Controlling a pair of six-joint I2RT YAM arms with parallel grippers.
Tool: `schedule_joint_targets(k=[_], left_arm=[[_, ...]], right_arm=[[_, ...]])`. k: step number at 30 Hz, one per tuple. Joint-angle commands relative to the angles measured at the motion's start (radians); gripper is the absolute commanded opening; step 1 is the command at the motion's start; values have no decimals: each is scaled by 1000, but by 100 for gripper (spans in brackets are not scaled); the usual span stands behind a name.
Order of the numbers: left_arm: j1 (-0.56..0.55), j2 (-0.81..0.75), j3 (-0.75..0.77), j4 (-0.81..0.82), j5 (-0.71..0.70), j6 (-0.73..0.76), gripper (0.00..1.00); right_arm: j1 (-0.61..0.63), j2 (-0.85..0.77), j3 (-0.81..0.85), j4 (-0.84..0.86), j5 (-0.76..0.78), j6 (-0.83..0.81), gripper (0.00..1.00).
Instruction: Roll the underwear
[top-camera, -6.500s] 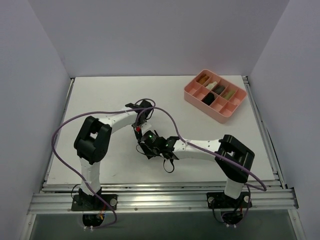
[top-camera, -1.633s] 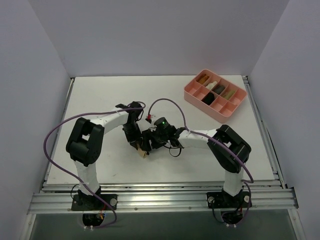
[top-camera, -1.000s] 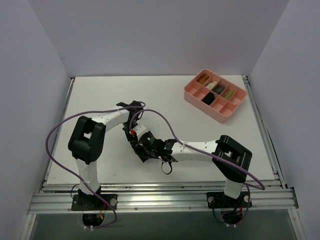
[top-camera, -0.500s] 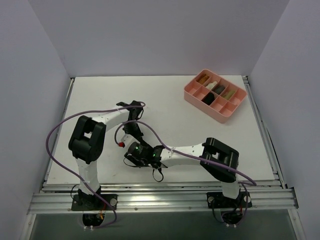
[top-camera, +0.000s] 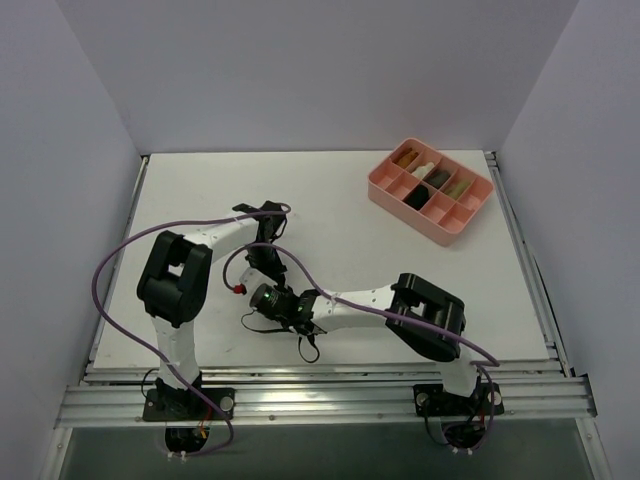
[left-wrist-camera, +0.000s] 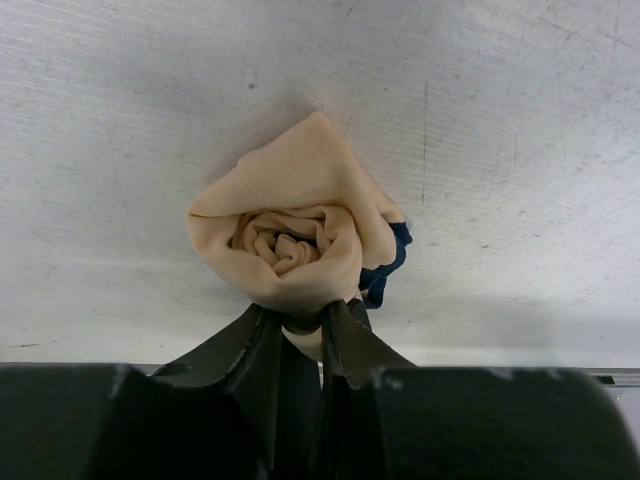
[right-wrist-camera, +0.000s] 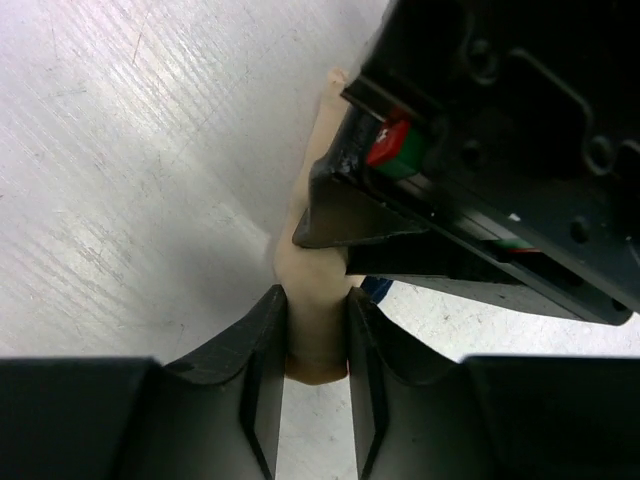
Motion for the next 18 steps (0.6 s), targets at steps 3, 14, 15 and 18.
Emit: schedule_joint_targets(k=[3, 14, 15, 18], left_arm=[[-9, 39, -30, 66, -12, -16, 29], [18, -60, 25, 42, -56, 6, 50], [22, -63, 28, 39, -62, 10, 51], [42, -83, 30, 36, -82, 26, 53]], right_arm=[[-26, -6, -17, -43, -27, 52, 11], [-91, -92, -244, 54, -225, 238, 0], [-91, -100, -258, 65, -234, 261, 0], [-95, -108, -304, 98, -271, 290, 0]])
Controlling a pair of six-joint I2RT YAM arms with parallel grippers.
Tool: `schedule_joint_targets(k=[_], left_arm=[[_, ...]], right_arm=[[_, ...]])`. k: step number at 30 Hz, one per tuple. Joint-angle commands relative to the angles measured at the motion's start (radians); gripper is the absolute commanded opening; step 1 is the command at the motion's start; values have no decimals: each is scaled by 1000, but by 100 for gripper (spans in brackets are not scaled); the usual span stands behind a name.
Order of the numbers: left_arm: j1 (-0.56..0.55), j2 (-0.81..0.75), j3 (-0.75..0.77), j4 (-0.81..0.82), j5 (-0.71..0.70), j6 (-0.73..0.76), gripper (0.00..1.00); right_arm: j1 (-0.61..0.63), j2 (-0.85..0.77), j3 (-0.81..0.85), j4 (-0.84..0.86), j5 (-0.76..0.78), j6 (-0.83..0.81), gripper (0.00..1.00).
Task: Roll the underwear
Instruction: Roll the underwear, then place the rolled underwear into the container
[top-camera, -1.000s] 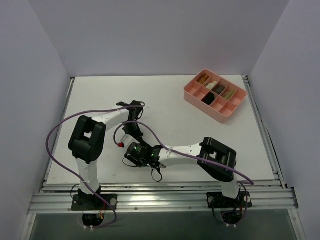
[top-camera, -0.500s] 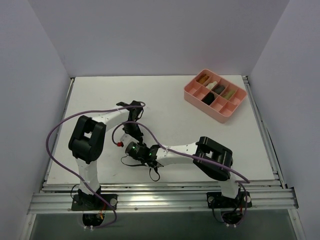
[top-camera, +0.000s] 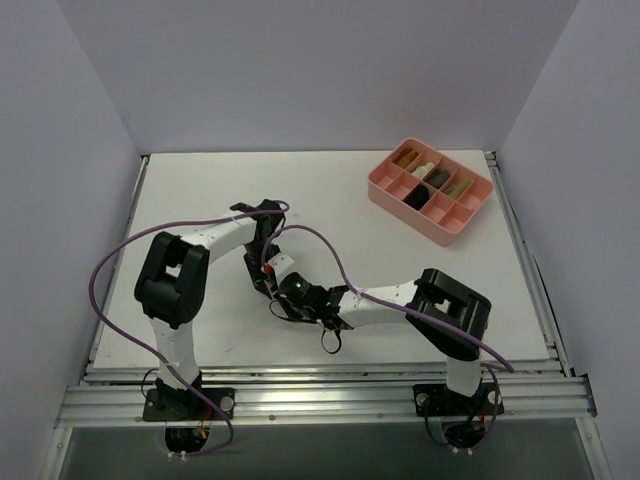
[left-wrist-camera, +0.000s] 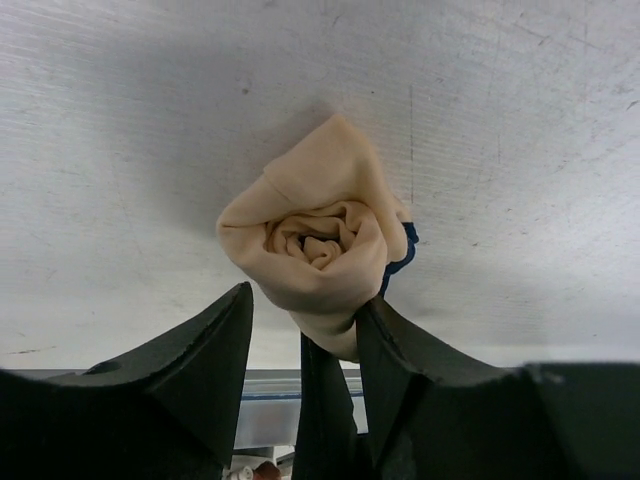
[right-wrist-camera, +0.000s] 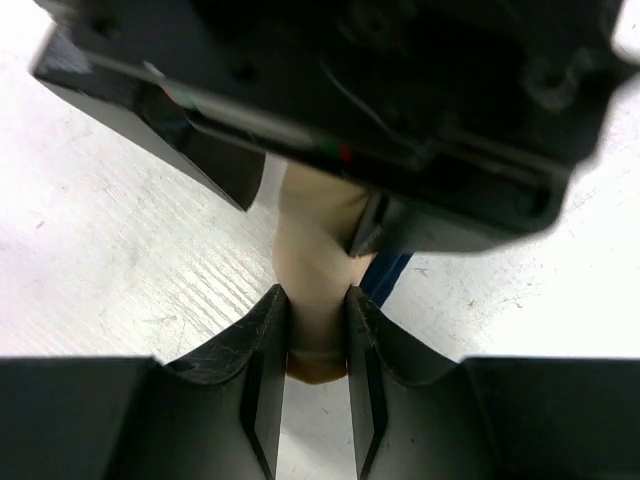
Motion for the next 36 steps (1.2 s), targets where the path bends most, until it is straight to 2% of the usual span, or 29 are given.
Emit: schedule_joint_targets(k=[1, 6, 13, 20, 26, 36], left_arm=[[41, -75, 27, 36, -85, 21, 54], [44, -118, -10, 54, -101, 29, 56], [44, -186, -110, 157, -76, 14, 56], [40, -187, -157, 210, -64, 12, 54], [29, -247, -233, 364, -13, -15, 56], [-2, -255, -312, 441, 2, -51, 56]], right_arm=[[-2, 13, -94, -122, -99, 100, 0], [-37, -3, -181, -7, -231, 158, 0], [-72, 1, -203, 48, -294, 197, 0], [-77, 11, -181, 37, -306, 195, 0], [-77, 10, -181, 33, -309, 195, 0], [-88, 10, -186, 36, -314, 197, 0]])
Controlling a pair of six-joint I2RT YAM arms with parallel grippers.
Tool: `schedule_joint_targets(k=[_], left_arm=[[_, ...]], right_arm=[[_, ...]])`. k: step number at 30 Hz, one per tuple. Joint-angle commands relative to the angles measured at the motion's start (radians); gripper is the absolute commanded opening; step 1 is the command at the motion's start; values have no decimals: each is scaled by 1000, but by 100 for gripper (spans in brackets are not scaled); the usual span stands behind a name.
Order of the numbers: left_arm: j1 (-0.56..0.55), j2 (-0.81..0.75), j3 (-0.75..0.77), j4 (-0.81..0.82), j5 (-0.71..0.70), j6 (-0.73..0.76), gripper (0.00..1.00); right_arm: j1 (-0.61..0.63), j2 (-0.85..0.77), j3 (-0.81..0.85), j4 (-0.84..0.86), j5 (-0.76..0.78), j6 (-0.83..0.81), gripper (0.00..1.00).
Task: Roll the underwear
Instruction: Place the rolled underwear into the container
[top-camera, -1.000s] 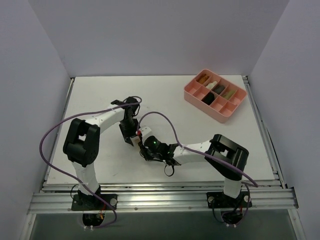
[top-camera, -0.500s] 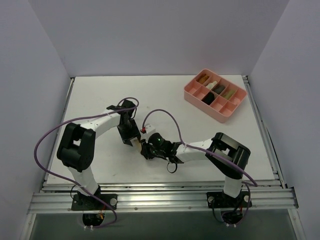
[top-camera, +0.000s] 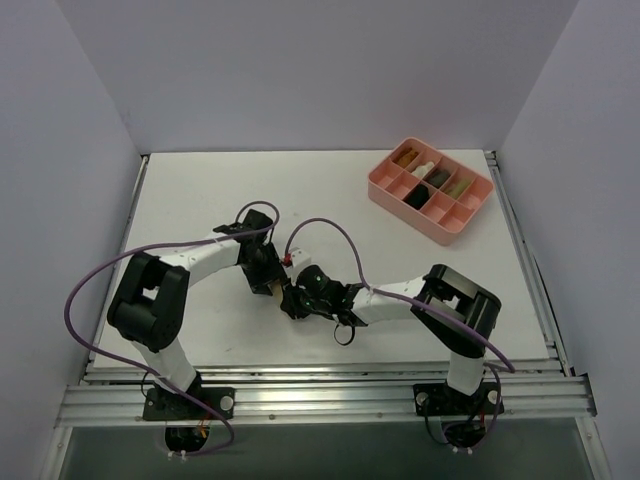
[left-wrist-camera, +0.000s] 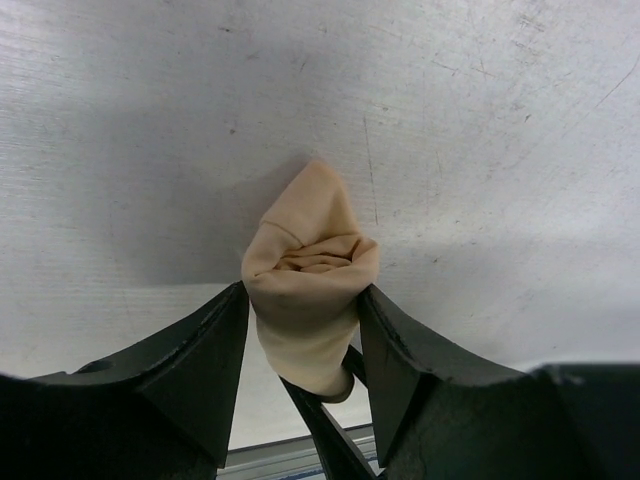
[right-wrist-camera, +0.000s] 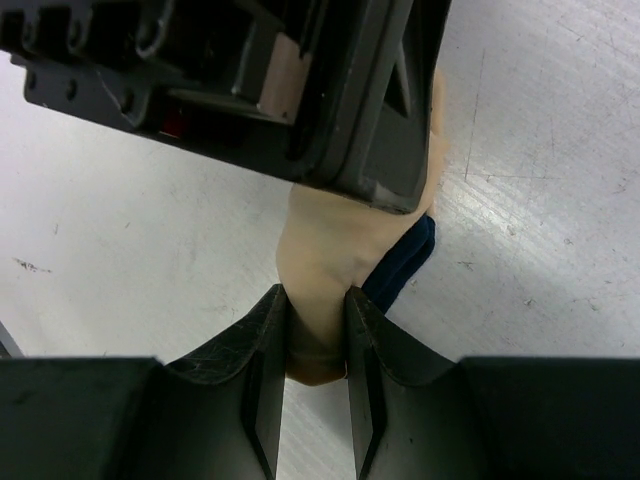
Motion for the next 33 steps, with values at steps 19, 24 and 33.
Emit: schedule_joint_targets(k=[19, 24, 33], left_arm=[[-32, 44, -44, 23, -42, -8, 27], [-36, 66, -47, 16, -60, -4, 26], [-52, 83, -46, 13, -82, -15, 26]], right_arm=[[-41, -36, -28, -235, -30, 51, 34], [-61, -118, -30, -241, -30, 75, 43], [-158, -199, -19, -209, -103, 118, 50]])
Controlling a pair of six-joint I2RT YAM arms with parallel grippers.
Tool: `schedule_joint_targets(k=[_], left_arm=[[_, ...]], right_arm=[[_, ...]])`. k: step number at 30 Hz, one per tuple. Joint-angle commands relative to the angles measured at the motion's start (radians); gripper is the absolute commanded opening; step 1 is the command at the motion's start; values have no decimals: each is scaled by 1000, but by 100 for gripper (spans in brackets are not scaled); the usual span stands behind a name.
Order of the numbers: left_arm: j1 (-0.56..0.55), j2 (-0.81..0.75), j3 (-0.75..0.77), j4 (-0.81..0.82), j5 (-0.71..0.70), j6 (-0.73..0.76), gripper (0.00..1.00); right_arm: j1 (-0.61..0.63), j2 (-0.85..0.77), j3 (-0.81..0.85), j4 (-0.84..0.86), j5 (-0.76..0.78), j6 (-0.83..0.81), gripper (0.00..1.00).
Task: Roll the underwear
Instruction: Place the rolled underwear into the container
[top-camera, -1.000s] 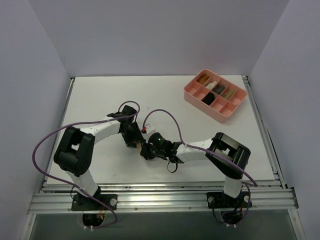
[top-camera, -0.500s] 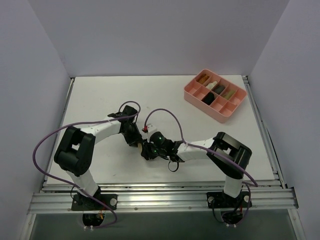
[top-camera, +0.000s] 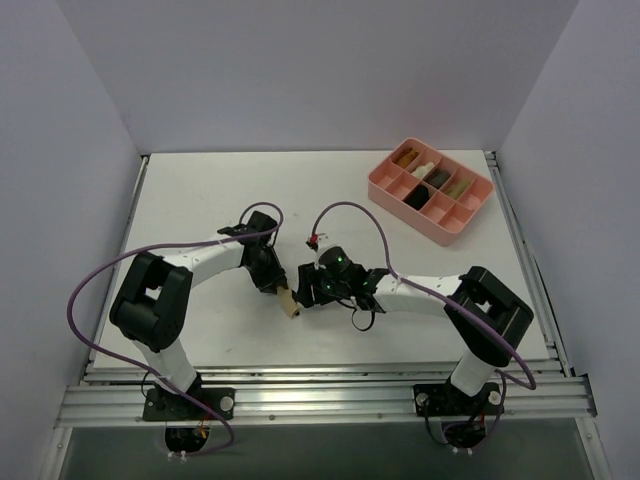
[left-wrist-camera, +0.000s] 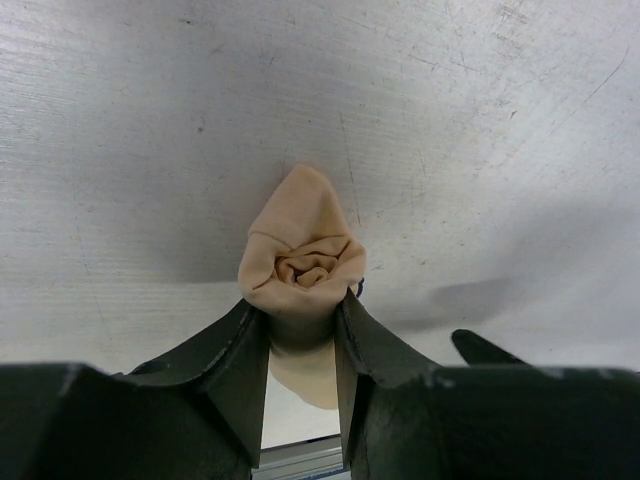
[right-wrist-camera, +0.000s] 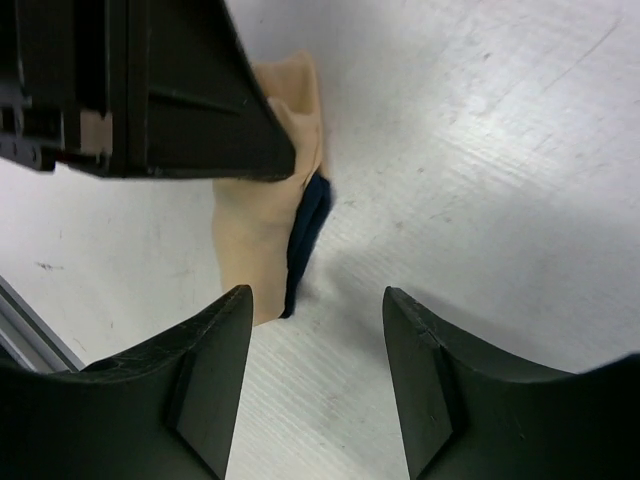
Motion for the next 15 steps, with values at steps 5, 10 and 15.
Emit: schedule_joint_targets(k=[5, 10, 15], left_arm=[[-25, 71, -35, -34, -88, 11, 26], [-25, 73, -36, -43, -91, 13, 26], [-25, 77, -38, -51, -97, 16, 26]], right_arm=[[-79, -1, 31, 28, -106, 35, 52], [-87, 40, 41, 116, -227, 33, 52], [-86, 86, 51, 171, -298, 46, 54]])
